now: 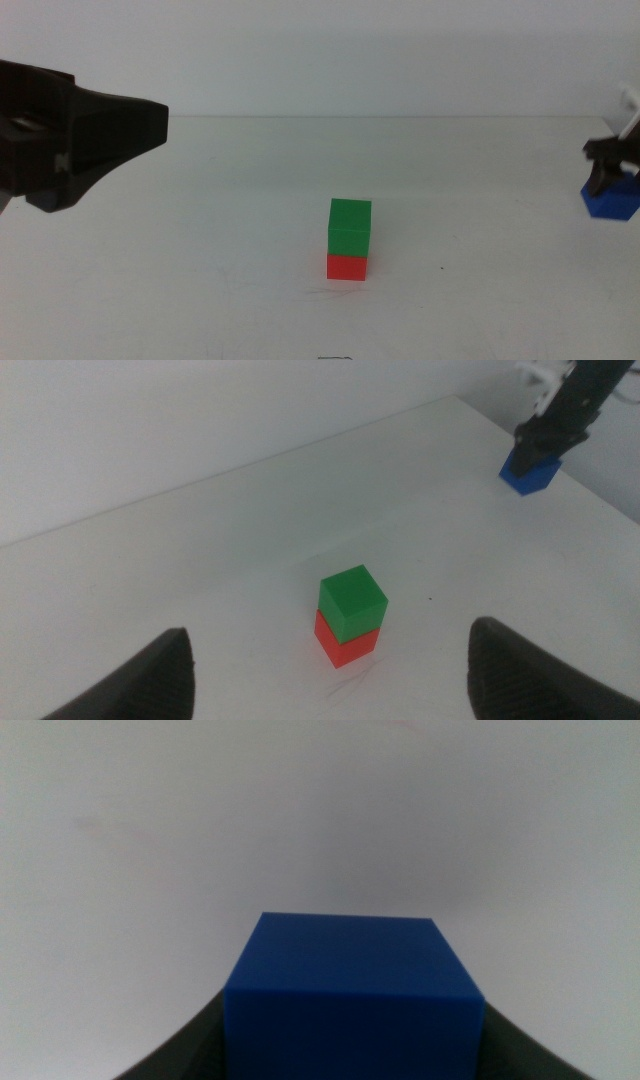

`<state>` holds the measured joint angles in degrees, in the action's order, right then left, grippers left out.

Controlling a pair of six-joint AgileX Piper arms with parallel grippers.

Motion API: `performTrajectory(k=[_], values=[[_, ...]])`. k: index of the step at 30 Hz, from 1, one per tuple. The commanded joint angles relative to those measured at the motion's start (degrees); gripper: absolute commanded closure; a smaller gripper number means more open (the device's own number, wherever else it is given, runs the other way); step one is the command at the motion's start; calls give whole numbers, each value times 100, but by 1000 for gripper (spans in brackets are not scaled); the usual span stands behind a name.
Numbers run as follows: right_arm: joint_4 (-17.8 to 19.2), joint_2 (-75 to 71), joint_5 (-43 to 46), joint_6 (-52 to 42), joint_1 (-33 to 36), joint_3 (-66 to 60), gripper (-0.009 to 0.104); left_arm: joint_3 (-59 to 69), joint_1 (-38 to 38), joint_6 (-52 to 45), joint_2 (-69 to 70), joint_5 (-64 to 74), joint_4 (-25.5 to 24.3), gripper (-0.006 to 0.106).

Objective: Stack red cubes first, then green, then blue cubes in a specific spot.

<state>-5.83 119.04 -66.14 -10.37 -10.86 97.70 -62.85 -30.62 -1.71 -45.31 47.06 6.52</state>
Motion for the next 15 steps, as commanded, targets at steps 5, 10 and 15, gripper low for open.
performTrajectory(k=[5, 10, 15], values=[[181, -1674, 41, 834, 281, -873, 96, -153, -9, -4, 0, -399, 59, 7], [665, -2565, -69, 1866, 933, -1706, 96, -153, -9, -4, 0, -399, 59, 7], [1067, -2909, -855, 3017, 1743, -1644, 96, -153, -9, -4, 0, -399, 59, 7]])
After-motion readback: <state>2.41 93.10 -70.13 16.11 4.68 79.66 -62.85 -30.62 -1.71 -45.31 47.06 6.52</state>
